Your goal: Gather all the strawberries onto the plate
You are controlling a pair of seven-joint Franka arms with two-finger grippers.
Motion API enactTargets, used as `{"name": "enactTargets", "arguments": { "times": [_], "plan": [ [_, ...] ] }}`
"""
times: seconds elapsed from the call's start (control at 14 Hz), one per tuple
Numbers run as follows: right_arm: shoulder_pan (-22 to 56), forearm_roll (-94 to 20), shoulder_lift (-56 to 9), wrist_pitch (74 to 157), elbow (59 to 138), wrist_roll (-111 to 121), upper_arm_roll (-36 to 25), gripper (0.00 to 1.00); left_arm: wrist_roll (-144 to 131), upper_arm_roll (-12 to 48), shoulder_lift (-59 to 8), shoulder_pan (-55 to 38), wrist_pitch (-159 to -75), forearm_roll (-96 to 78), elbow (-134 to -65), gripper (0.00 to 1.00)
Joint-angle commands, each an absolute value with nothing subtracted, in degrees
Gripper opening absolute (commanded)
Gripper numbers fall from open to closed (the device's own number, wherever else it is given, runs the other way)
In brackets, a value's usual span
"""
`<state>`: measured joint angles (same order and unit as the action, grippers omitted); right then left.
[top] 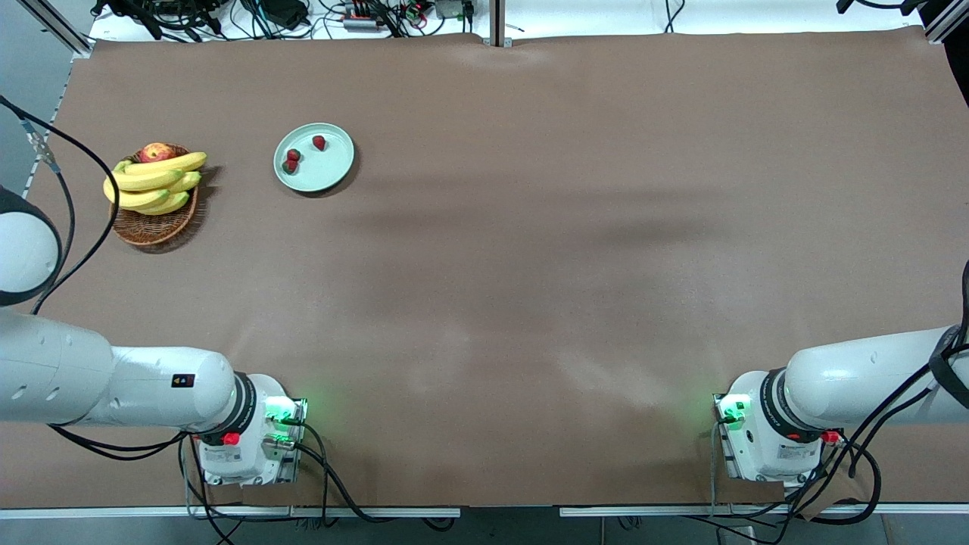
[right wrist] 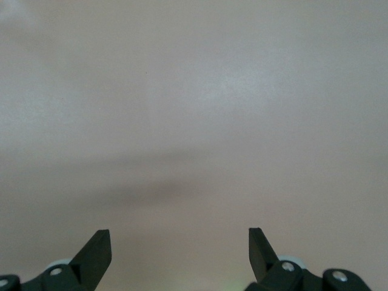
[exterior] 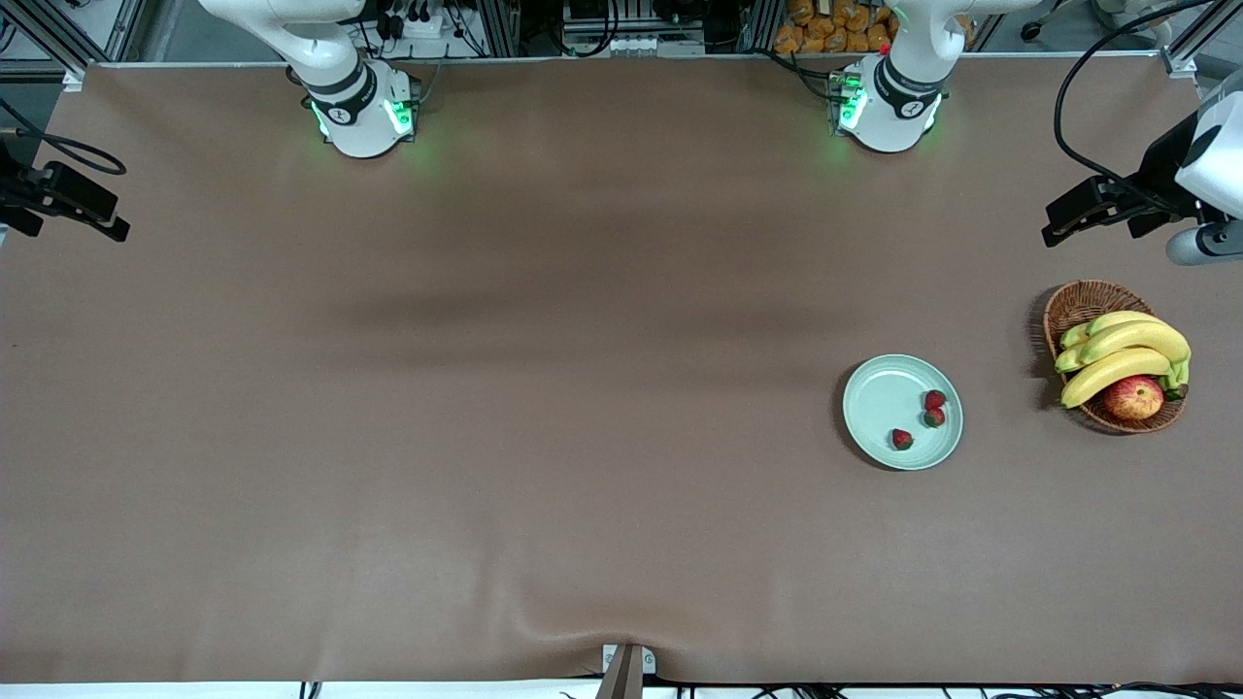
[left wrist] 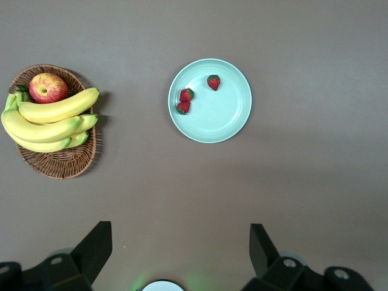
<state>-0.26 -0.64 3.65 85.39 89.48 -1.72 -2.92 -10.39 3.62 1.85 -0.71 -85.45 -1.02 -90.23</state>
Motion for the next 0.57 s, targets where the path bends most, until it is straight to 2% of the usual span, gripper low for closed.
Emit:
{"name": "enactTargets", "arguments": {
  "times": [0.0, 0.5],
  "plan": [
    [-0.8, -0.9, 3.9, 84.3, 88.7, -2.5, -2.4, 1.0, -10.1, 3.0, 3.0, -1.6, -84.4, -1.1, -90.3, 1.0],
    [-0.8, -0.7, 4.0, 84.2, 88.7, -2.5, -2.3, 1.0, -10.2, 3.3, 3.9, -2.5, -83.3, -0.6, -90.4, 1.0]
  ]
}}
